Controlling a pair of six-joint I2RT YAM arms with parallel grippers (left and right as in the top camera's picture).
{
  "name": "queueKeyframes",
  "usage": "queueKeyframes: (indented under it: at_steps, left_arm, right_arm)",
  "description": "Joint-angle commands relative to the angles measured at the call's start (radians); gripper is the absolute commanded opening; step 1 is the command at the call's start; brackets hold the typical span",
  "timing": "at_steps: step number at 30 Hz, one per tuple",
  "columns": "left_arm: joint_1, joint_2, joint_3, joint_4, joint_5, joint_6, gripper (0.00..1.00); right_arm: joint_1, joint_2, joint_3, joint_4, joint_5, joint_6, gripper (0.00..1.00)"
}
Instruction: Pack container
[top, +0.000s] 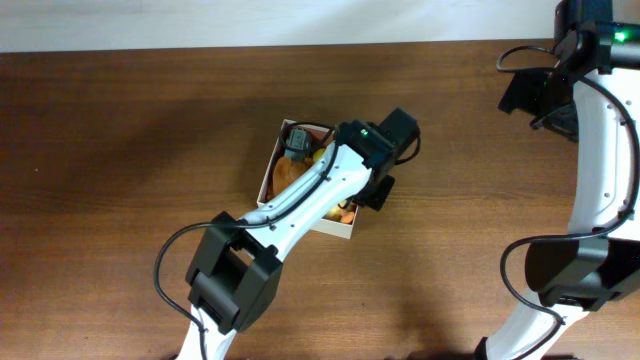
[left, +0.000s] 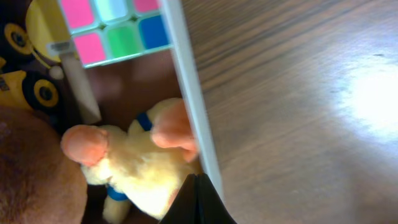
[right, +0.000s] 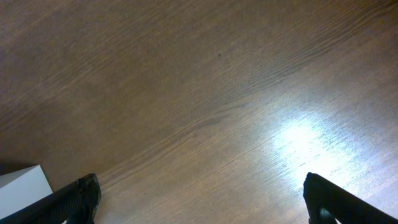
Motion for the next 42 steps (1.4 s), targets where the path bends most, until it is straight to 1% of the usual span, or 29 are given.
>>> queueKeyframes:
  at_steps: [1, 8, 19, 28, 35, 42]
  left_arm:
    - [0.03, -0.021, -0.045, 0.041, -0.026, -0.019, 0.03]
    - [0.045, -0.021, -0.058, 0.094, -0.023, -0.047, 0.03]
    - [0.042, -0.021, -0.058, 0.16, 0.085, -0.096, 0.03]
    - [0.045, -0.021, -0.058, 0.204, 0.093, -0.126, 0.03]
    - [0.074, -0.021, -0.058, 0.246, 0.115, -0.156, 0.03]
    - [0.102, -0.021, -0.059, 0.243, 0.128, -0.155, 0.03]
  right_arm:
    - [-0.003, 0.007, -0.005, 0.0, 0.016, 0.012, 0.99]
    - [-0.003, 0.007, -0.005, 0.0, 0.016, 0.012, 0.99]
    - [-0.003, 0.007, -0.005, 0.0, 0.016, 0.012, 0.99]
    - [-0.003, 0.007, -0.005, 0.0, 0.016, 0.012, 0.98]
    - [-0.003, 0.007, -0.005, 0.0, 0.016, 0.012, 0.99]
    - [-0.003, 0.007, -0.005, 0.0, 0.016, 0.012, 0.99]
